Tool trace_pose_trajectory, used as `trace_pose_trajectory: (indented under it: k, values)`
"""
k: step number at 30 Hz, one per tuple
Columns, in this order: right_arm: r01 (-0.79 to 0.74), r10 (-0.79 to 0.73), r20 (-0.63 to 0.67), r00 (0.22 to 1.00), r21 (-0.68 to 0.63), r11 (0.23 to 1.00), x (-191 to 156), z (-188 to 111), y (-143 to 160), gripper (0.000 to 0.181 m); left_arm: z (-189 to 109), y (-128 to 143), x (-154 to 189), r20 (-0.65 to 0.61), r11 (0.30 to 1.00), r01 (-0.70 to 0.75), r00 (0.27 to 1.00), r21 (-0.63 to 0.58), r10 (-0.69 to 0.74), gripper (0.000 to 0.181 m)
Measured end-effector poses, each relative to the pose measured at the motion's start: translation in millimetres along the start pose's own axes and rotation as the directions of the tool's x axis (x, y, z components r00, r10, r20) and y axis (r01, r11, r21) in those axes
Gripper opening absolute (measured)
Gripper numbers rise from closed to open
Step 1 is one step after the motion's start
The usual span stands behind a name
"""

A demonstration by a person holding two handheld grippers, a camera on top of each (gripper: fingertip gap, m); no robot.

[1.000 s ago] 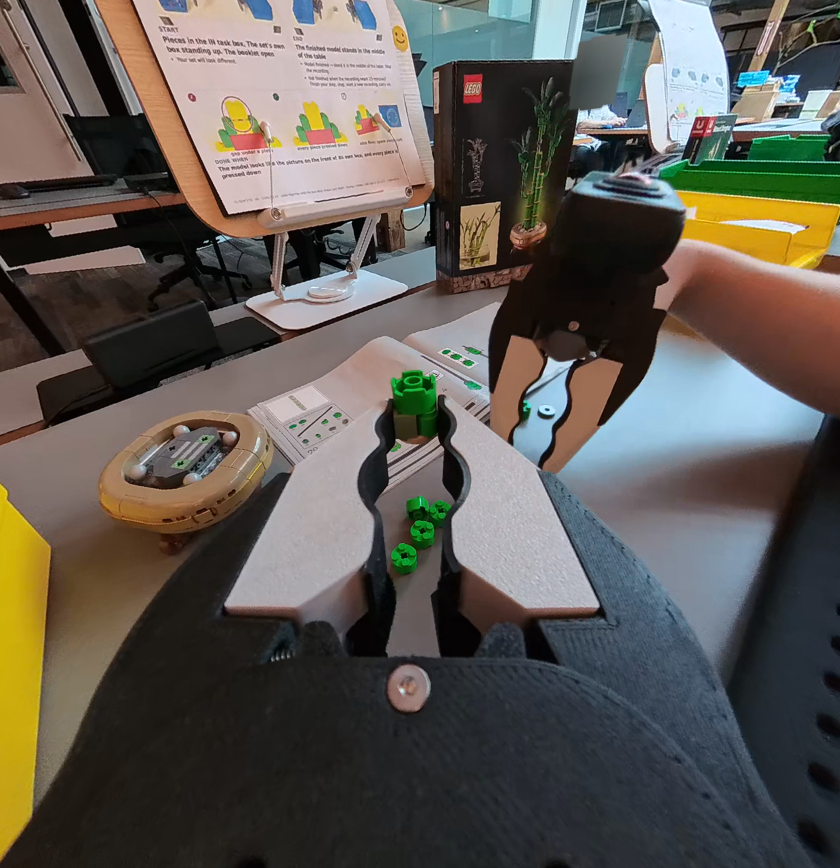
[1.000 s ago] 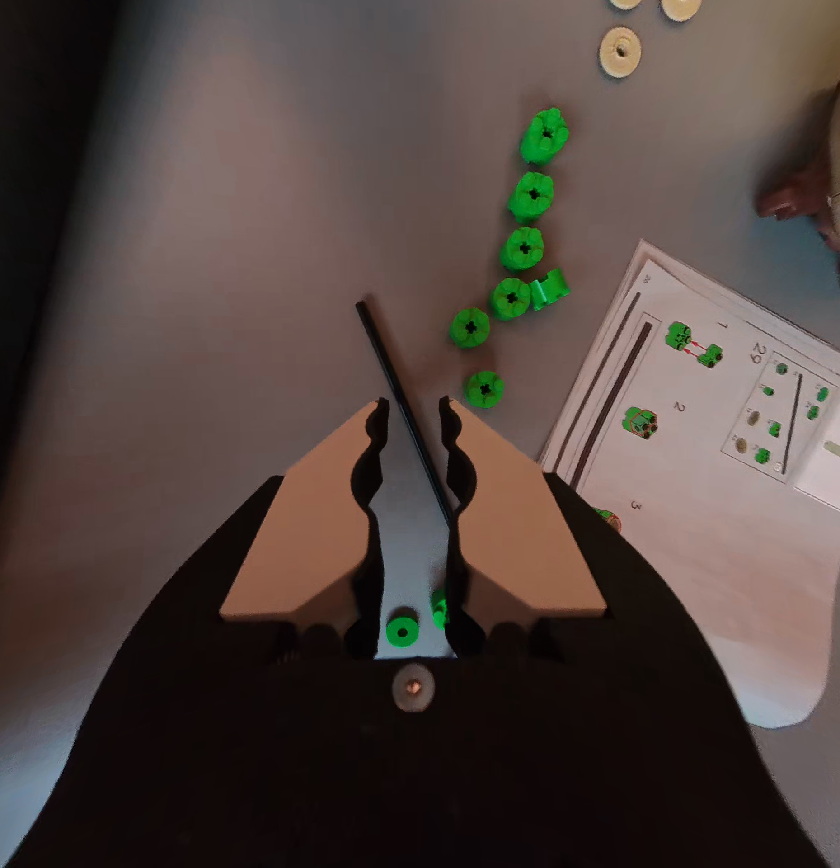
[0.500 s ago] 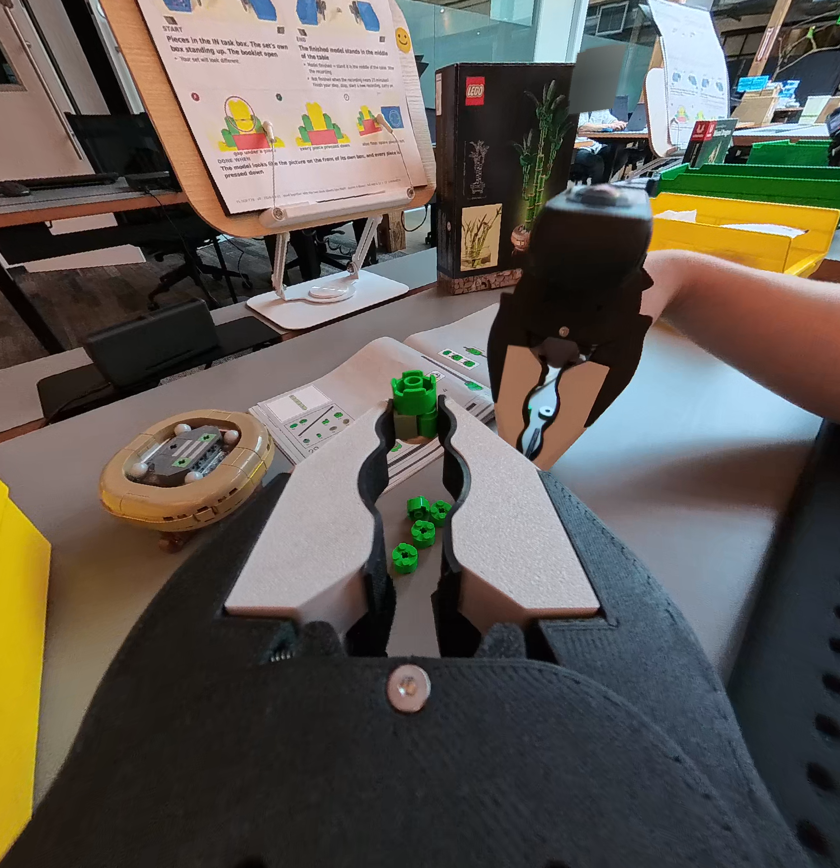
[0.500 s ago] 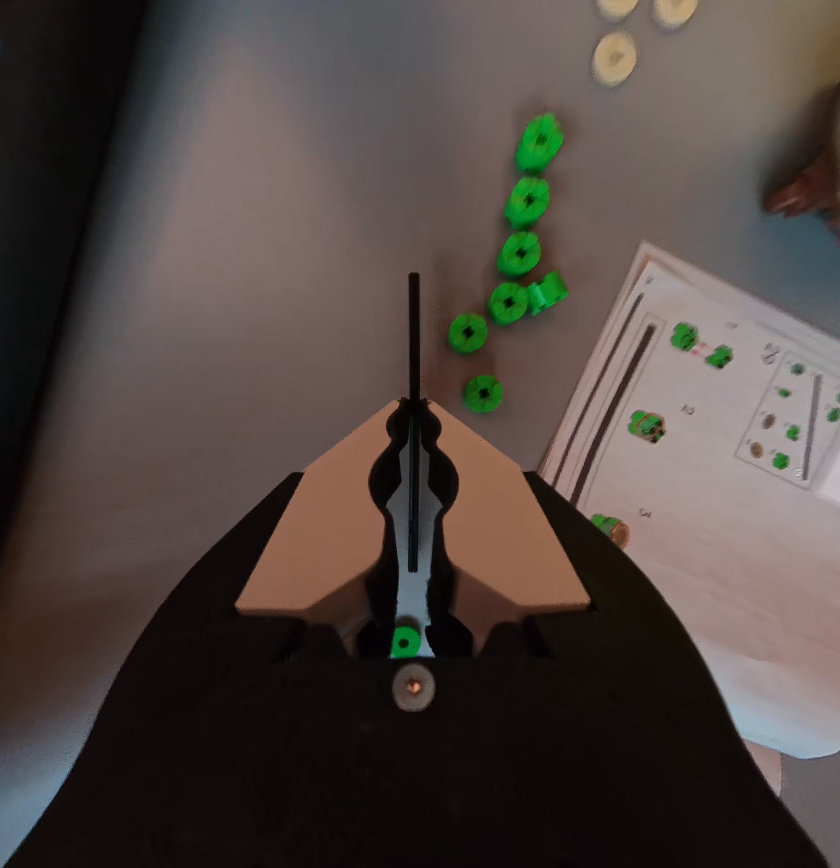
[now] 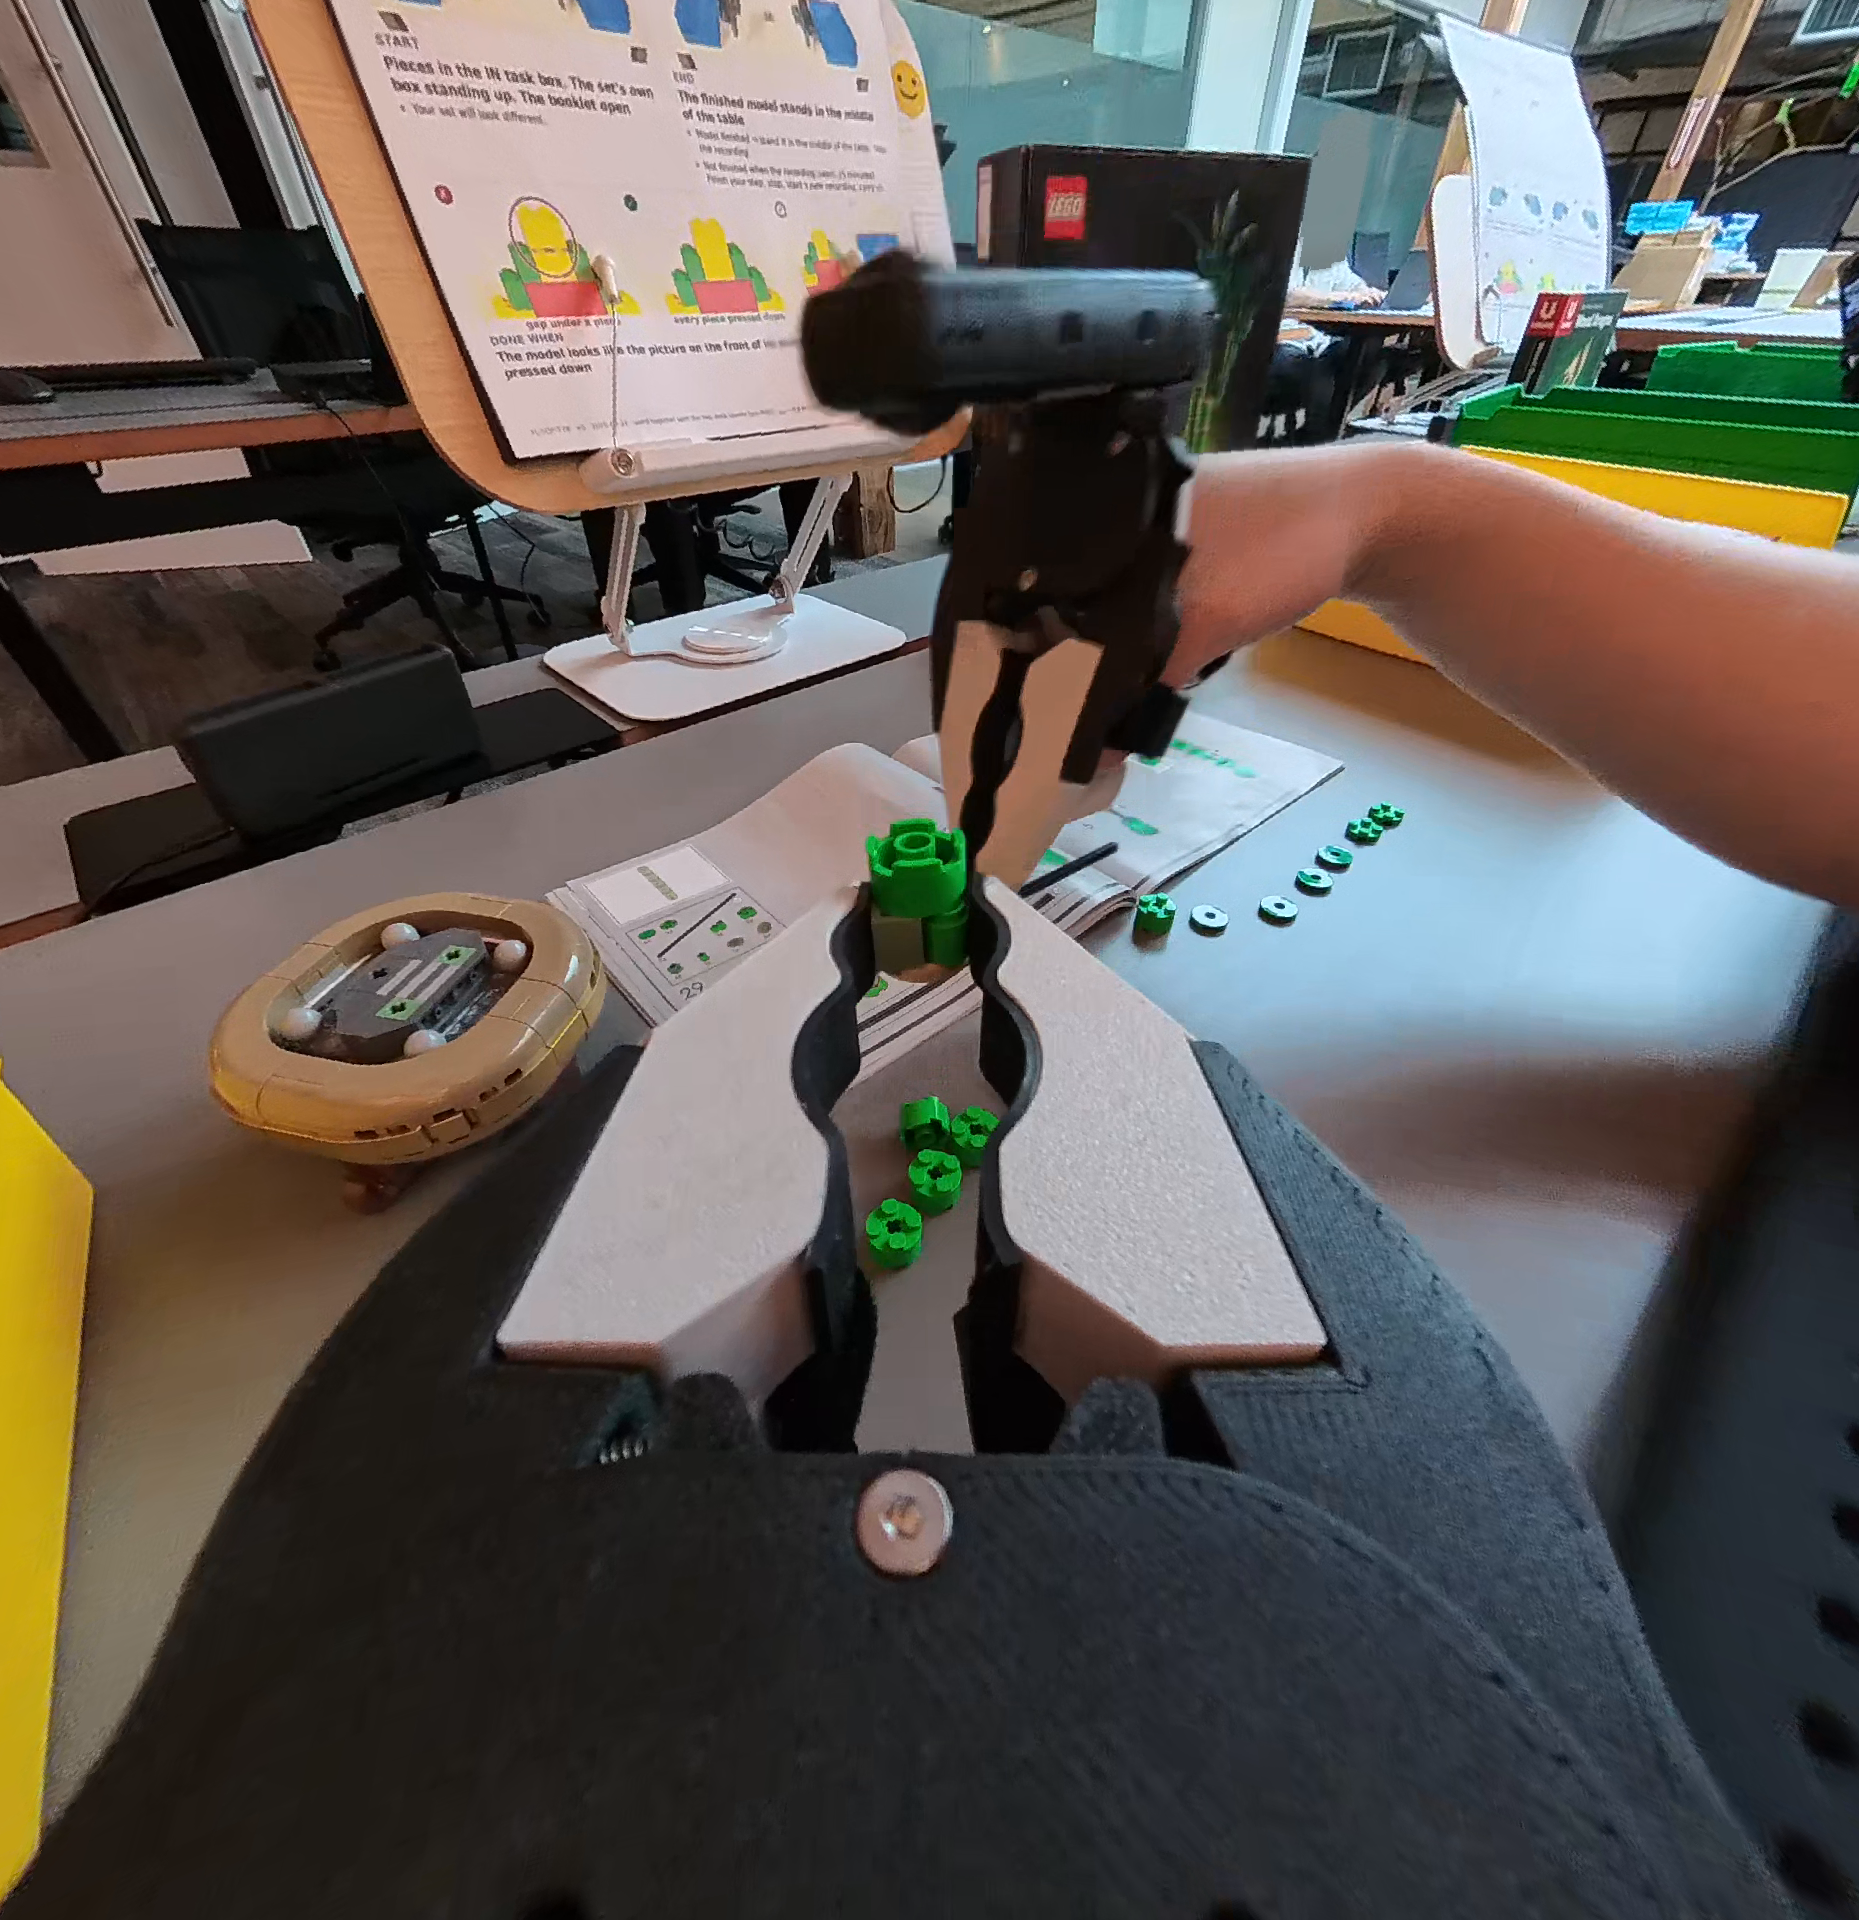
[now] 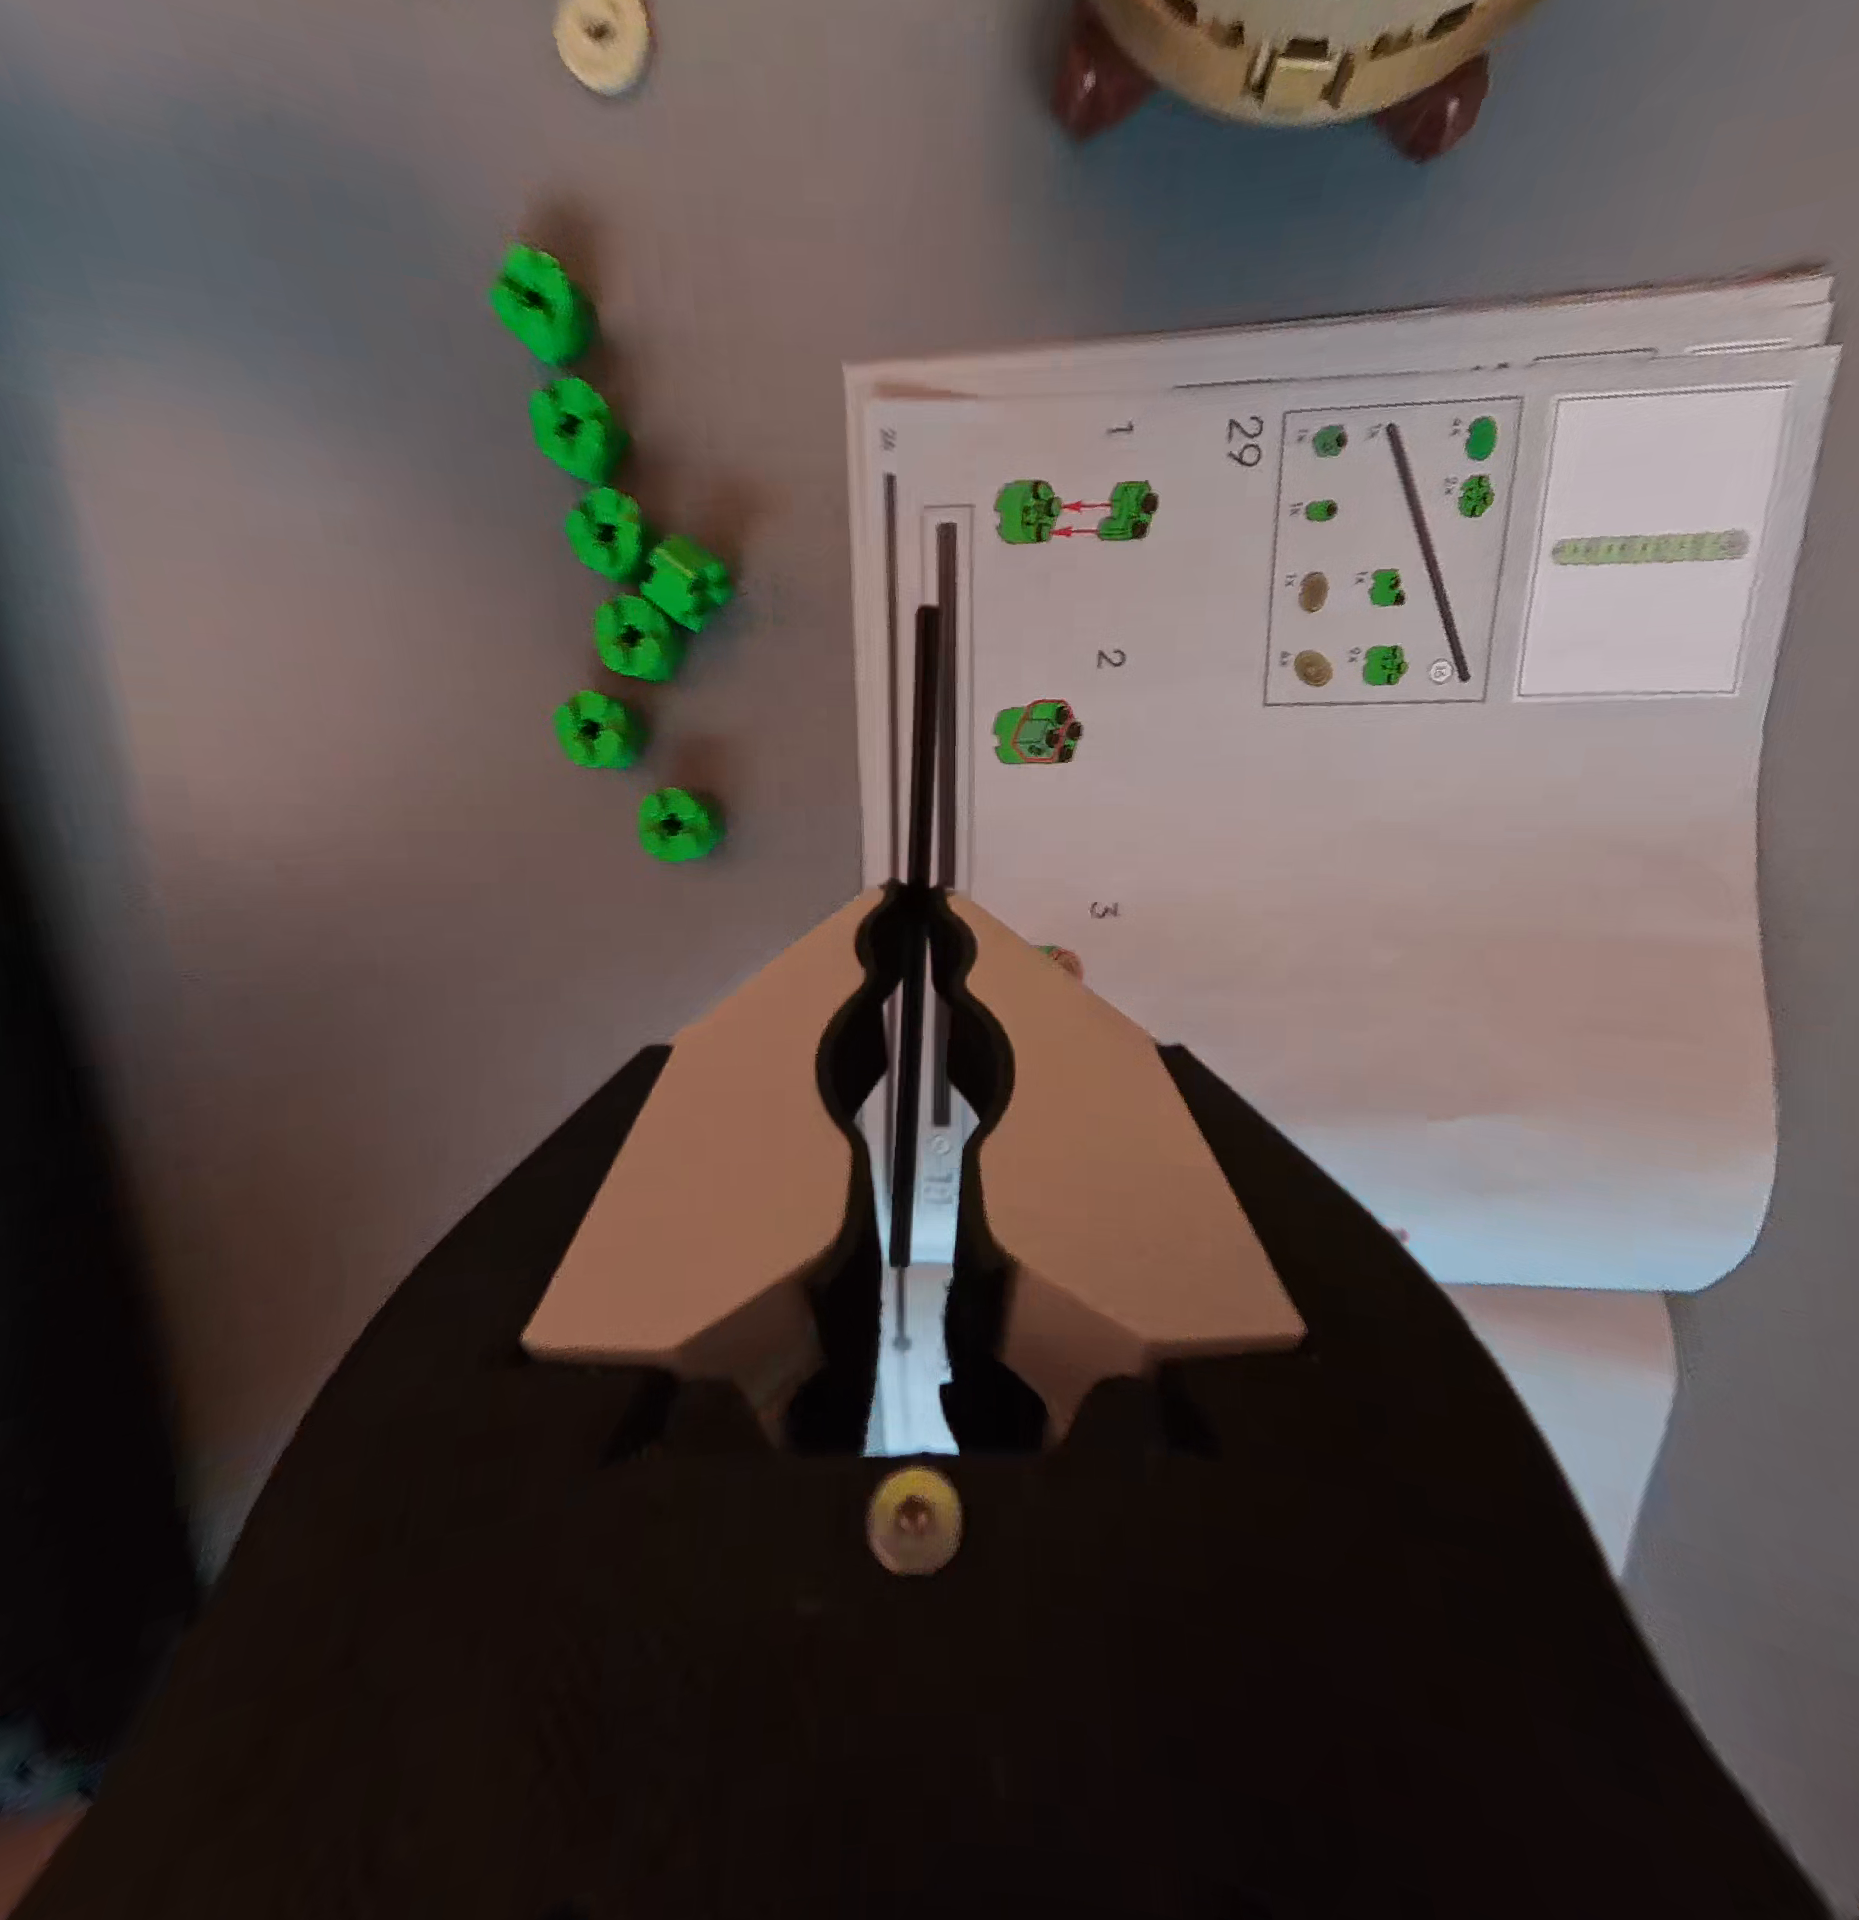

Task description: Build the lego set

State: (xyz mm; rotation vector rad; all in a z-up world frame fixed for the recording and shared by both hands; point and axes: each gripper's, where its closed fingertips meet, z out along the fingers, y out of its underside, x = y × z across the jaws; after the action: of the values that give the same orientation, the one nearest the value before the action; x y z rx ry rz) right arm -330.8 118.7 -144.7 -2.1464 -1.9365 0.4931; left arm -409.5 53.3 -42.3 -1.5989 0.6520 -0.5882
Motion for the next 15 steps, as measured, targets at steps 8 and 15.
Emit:
trace_pose_trajectory:
  k: [8,15]
  values:
    - [0.007,-0.006,0.026,1.0,-0.025,1.0,10,25,-13,0.002,0,-2,4,-0.021,1.0,0.011,1.0,0.011,-0.011,0.015]
    - [0.029,-0.028,0.048,0.998,-0.016,0.999,8,28,-14,0.002,2,0,6,-0.032,1.0,0.015,0.999,0.0,-0.015,0.015]
